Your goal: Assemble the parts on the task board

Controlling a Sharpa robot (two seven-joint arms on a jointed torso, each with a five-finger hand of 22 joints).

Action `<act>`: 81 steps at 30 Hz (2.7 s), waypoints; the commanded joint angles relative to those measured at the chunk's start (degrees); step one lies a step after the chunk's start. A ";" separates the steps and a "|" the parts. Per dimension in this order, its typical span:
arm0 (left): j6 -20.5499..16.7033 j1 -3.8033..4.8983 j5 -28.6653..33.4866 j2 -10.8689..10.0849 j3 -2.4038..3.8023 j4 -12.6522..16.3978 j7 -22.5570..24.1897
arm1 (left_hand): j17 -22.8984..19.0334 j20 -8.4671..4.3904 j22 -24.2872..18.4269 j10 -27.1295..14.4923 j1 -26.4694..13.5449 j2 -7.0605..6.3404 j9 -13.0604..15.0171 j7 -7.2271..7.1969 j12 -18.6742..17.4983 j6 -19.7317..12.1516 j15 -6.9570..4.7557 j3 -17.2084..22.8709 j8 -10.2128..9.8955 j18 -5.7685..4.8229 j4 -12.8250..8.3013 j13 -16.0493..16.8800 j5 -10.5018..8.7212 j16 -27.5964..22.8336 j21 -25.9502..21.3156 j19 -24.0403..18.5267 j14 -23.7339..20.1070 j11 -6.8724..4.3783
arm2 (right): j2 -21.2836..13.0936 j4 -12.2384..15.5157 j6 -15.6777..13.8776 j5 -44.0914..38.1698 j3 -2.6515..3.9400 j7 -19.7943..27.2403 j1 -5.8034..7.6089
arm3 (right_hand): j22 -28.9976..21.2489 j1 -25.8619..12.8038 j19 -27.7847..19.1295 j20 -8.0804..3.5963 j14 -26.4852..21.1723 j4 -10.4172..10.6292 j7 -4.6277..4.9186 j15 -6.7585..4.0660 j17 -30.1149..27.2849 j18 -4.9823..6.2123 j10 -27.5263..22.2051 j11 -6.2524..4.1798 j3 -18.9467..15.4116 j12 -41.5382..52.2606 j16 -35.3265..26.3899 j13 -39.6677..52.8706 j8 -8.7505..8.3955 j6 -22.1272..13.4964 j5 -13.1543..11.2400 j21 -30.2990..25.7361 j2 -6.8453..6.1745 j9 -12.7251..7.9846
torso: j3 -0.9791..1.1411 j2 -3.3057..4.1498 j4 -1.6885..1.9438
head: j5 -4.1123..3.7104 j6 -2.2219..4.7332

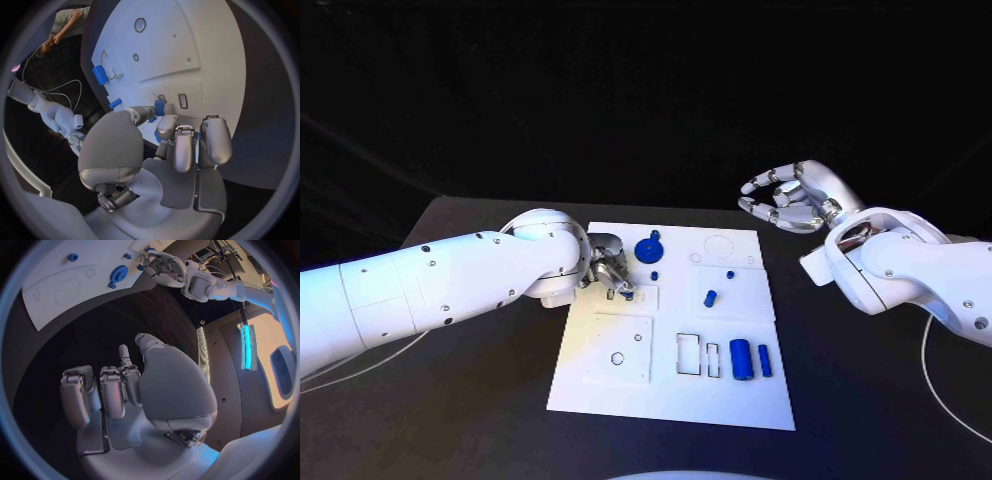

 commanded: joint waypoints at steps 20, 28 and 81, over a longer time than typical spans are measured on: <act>2.71 -0.01 -0.91 0.85 -0.51 -0.59 -0.17 | 14.31 -0.25 0.22 0.57 -0.72 0.25 0.22 -0.22 0.42 0.42 -0.32 11.17 0.55 -0.81 -11.29 0.21 0.98 0.37 0.45 0.14 5.83 0.04 | 0.14 0.09 0.50 0.29 -0.01 -0.16 -0.03 | 15.07 0.15 6.00 -0.59 5.97 -0.04 -0.38 -0.59 15.10 -0.82 0.66 -0.48 1.27 -0.19 0.19 9.89 0.64 -0.10 1.44 0.26 -0.81 -0.07 | 0.01 -0.11 0.09 | 0.12 -0.47; 3.41 -0.01 -0.88 0.93 -0.61 -0.53 -0.16 | 14.41 -0.33 0.24 0.96 -1.12 0.18 0.44 -0.38 0.78 0.62 -0.43 11.17 0.82 -0.80 -11.30 0.70 2.08 0.43 0.46 0.15 5.86 -0.09 | 0.16 0.18 0.55 0.40 -0.01 -0.14 -0.03 | 15.07 0.15 6.00 -0.59 5.97 -0.04 -0.38 -0.60 15.10 -0.82 0.64 -0.49 1.36 -0.23 0.19 9.86 0.68 -0.08 1.57 0.26 -0.84 -0.07 | 0.03 -0.07 0.09 | 0.13 -0.29; 6.67 -0.03 -1.07 2.55 -0.86 -2.72 -0.40 | 15.10 -1.19 1.73 3.61 -9.43 1.92 0.64 -2.30 3.32 3.74 -1.70 1.43 1.99 -1.10 -4.22 4.40 2.89 0.81 1.00 1.00 6.06 -1.57 | 0.17 0.07 0.82 0.88 -0.03 0.26 -0.04 | 15.07 -3.04 6.00 -0.62 5.97 0.37 -0.42 -0.60 15.10 -0.82 0.49 -0.47 1.89 -0.48 0.19 9.62 1.37 -0.31 0.66 0.26 -2.17 -0.13 | 0.03 -0.07 0.06 | 0.05 -1.11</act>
